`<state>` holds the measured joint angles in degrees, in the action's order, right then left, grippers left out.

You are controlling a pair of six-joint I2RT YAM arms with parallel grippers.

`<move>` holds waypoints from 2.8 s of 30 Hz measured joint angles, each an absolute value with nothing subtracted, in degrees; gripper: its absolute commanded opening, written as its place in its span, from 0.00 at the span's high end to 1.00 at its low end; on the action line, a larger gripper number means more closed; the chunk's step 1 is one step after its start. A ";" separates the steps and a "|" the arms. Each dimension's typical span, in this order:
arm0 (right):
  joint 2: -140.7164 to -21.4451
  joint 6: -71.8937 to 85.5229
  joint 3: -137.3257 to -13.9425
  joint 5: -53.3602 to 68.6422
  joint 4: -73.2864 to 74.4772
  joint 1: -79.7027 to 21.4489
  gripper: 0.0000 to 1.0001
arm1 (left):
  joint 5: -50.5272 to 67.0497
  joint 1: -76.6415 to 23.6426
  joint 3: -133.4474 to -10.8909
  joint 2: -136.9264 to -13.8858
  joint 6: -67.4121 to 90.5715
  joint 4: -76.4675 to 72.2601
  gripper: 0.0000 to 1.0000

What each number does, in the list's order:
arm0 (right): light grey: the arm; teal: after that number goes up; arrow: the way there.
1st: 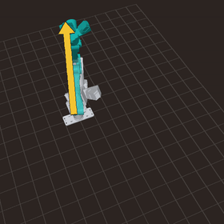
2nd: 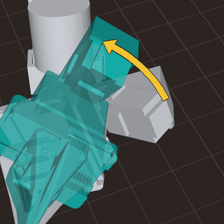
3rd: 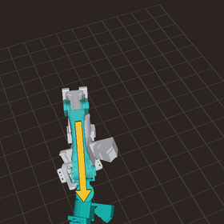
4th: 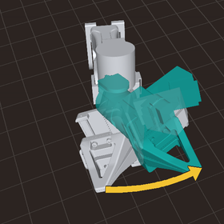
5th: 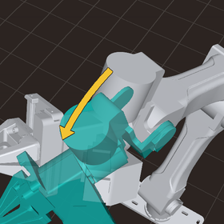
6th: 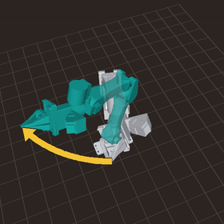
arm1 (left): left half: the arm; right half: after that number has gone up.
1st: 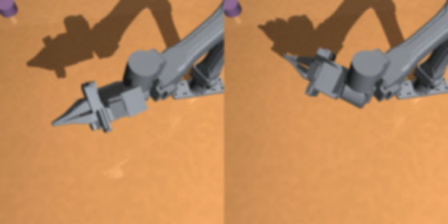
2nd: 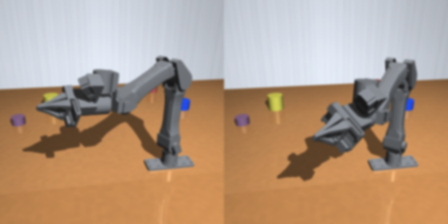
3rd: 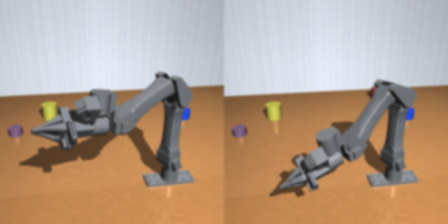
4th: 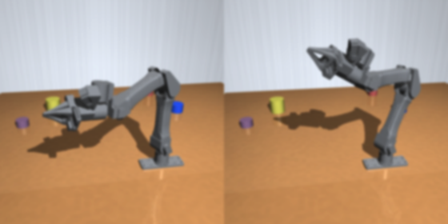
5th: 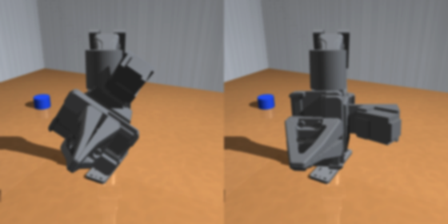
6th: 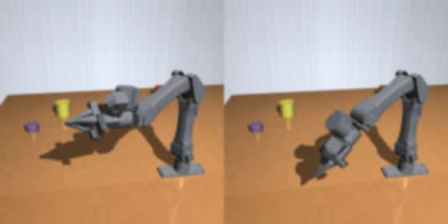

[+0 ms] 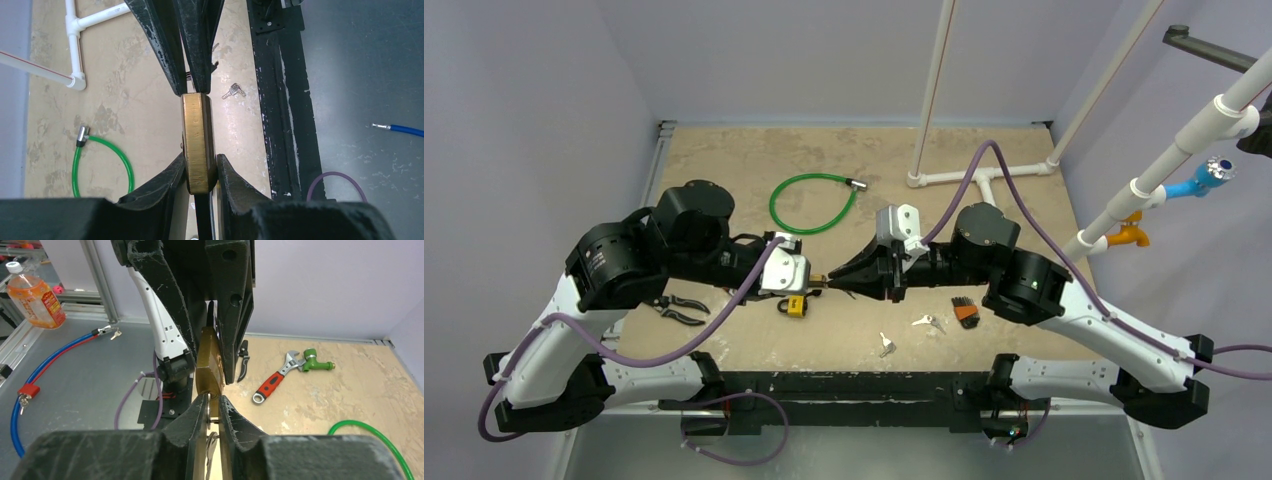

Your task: Unlock with the key

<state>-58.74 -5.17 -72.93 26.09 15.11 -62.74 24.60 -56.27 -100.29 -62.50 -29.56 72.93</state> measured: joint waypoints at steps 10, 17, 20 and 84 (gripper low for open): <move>-58.76 -4.91 -73.52 25.02 15.53 -62.74 0.93 | 23.88 -56.27 -101.08 -62.81 -29.63 73.03 1.00; -59.00 -4.64 -74.06 24.93 16.38 -62.74 0.82 | 23.86 -56.27 -101.14 -62.81 -29.80 73.10 1.00; -59.00 -4.60 -74.06 24.86 16.75 -62.72 0.81 | 23.86 -56.27 -101.14 -62.78 -29.85 73.12 1.00; -63.00 27.22 -65.54 34.33 -0.32 -56.12 1.00 | -0.86 -71.11 -88.58 -52.23 -59.29 66.00 1.00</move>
<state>-63.00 27.22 -65.54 34.33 -0.32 -56.12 -0.86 -71.11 -88.58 -52.23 -59.29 66.00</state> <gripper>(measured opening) 0.008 0.216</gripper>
